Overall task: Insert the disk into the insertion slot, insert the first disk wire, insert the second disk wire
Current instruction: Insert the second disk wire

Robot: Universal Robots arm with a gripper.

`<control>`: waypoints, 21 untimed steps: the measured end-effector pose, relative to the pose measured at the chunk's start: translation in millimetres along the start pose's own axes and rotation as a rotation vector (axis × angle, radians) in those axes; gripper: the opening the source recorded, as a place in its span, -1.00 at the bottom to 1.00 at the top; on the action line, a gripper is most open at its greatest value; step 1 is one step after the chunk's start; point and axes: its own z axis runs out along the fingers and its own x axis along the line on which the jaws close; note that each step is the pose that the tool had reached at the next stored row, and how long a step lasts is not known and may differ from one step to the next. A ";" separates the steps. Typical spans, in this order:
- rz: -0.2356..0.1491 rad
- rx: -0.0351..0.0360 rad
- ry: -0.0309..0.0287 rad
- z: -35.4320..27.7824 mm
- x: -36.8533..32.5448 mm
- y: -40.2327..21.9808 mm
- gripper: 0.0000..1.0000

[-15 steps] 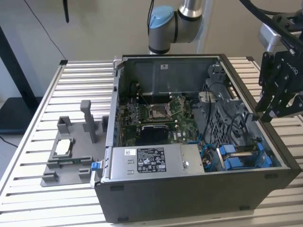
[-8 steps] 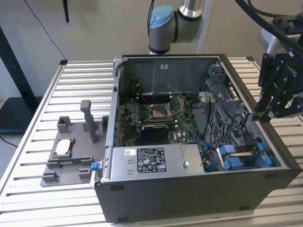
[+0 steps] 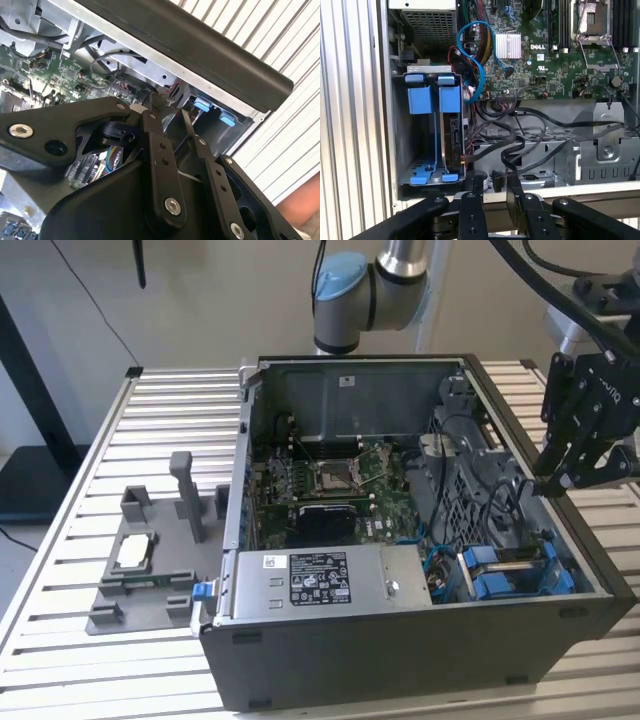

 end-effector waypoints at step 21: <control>0.001 -0.0044 -0.0417 6.2 0.4 -1.2 -0.57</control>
